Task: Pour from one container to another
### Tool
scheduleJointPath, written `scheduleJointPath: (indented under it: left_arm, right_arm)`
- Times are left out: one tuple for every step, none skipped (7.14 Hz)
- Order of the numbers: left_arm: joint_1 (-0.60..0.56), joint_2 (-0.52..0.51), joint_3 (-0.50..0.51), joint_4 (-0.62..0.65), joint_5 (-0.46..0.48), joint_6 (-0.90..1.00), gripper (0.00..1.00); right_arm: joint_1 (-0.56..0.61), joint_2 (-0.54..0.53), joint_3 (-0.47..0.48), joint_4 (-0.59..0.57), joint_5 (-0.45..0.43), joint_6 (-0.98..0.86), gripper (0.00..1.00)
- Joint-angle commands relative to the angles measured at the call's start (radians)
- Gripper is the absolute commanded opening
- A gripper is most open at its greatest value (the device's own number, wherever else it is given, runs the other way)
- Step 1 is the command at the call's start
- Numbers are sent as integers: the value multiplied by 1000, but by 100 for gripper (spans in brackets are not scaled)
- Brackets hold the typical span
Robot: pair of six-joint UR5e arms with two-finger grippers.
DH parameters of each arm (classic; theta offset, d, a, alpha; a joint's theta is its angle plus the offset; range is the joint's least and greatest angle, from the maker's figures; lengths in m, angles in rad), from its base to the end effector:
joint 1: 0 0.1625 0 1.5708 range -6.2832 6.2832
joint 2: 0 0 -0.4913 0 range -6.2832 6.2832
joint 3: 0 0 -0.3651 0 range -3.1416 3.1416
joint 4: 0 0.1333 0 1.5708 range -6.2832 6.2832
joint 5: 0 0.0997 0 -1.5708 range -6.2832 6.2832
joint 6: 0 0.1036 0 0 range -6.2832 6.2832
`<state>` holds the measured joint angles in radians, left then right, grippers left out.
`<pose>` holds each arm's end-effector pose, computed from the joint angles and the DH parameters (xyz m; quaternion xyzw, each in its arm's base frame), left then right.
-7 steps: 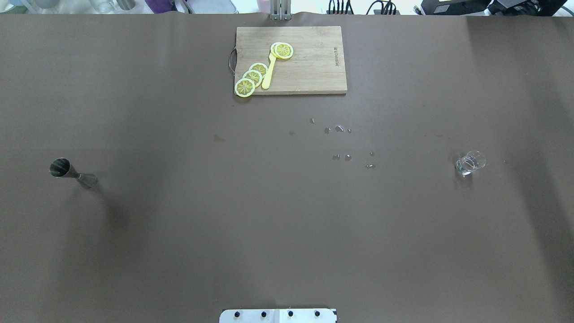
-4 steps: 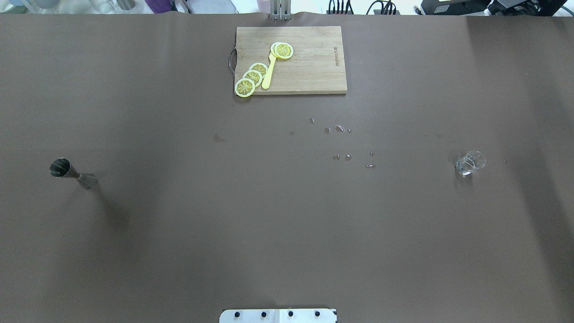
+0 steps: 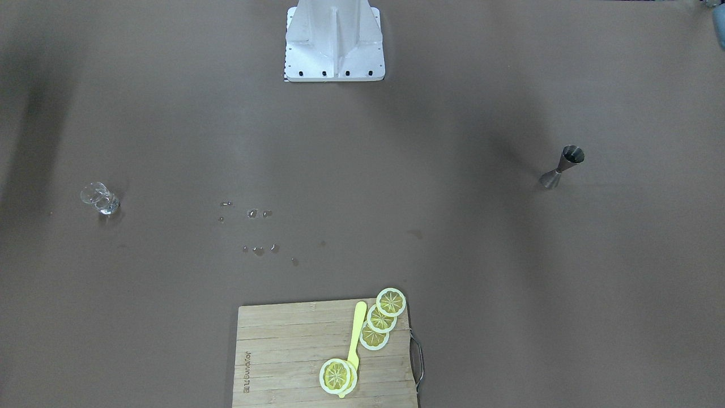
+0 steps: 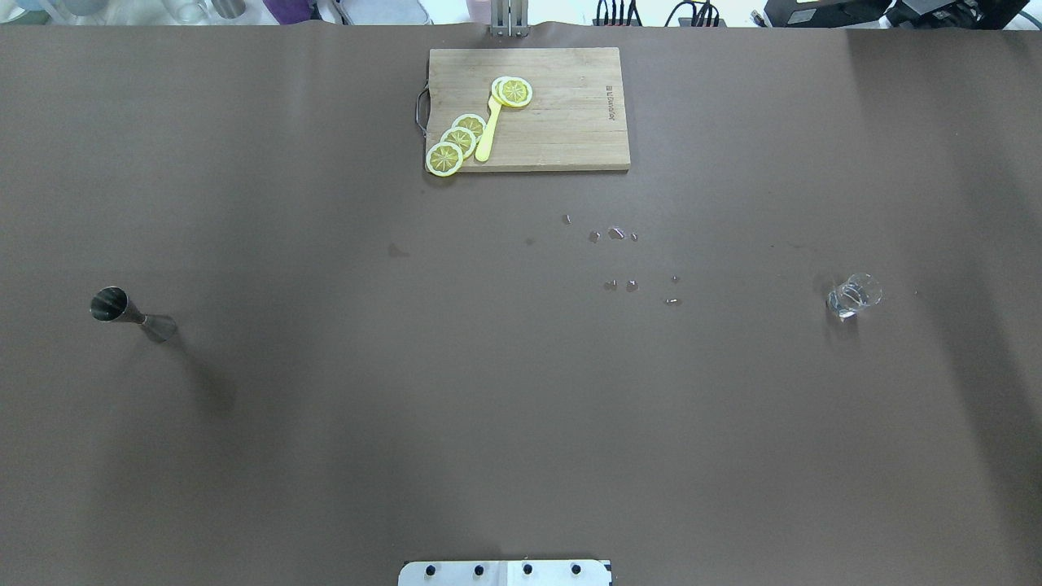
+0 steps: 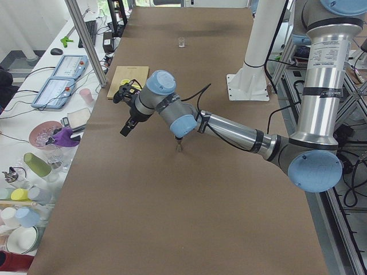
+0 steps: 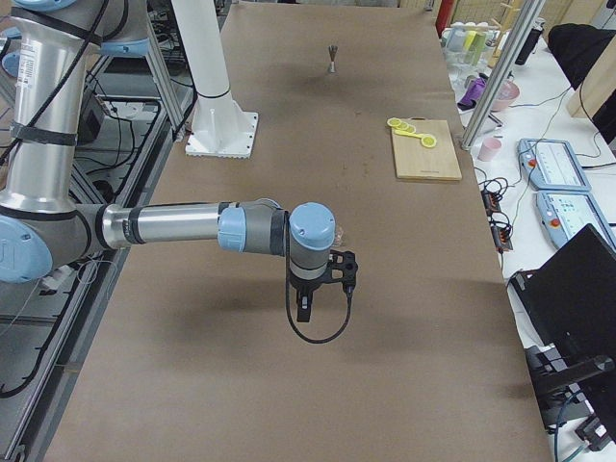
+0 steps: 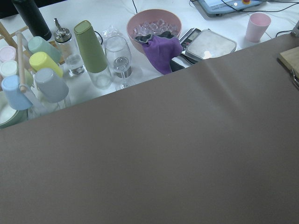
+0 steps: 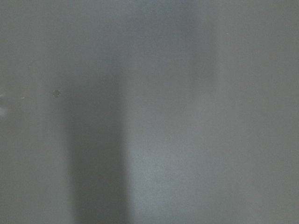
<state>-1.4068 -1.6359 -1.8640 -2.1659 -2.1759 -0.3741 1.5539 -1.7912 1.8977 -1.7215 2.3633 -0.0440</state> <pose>0.0084 -0.5065 0.4928 0.3519 0.3716 0.0470 0.8578 0.0536 -0.3530 0.6802 -0.0152 -0.3861 -0.0196 0.9221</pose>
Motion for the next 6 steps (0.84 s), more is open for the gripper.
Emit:
scheduleJointPath:
  left_arm:
    - [100, 13, -85, -79, 154, -130, 97]
    - [106, 10, -92, -89, 157, -129, 97]
    - [152, 13, -95, -122, 197, -137, 97]
    - [231, 16, -112, -144, 314, -200, 97]
    - [297, 39, -138, -159, 371, -256, 97]
    - [372, 71, -158, -216, 475, -309, 97]
  right_arm:
    - [0, 0, 1, 2, 78, -5, 100]
    - [0, 0, 7, 38, 79, -13, 100]
    - [0, -3, -6, 137, 76, -37, 100]
    - [-2, -4, -40, 239, 77, -66, 100]
    - [-14, -4, -95, 360, 80, -98, 100]
    - [-21, -2, -165, 505, 83, -146, 100]
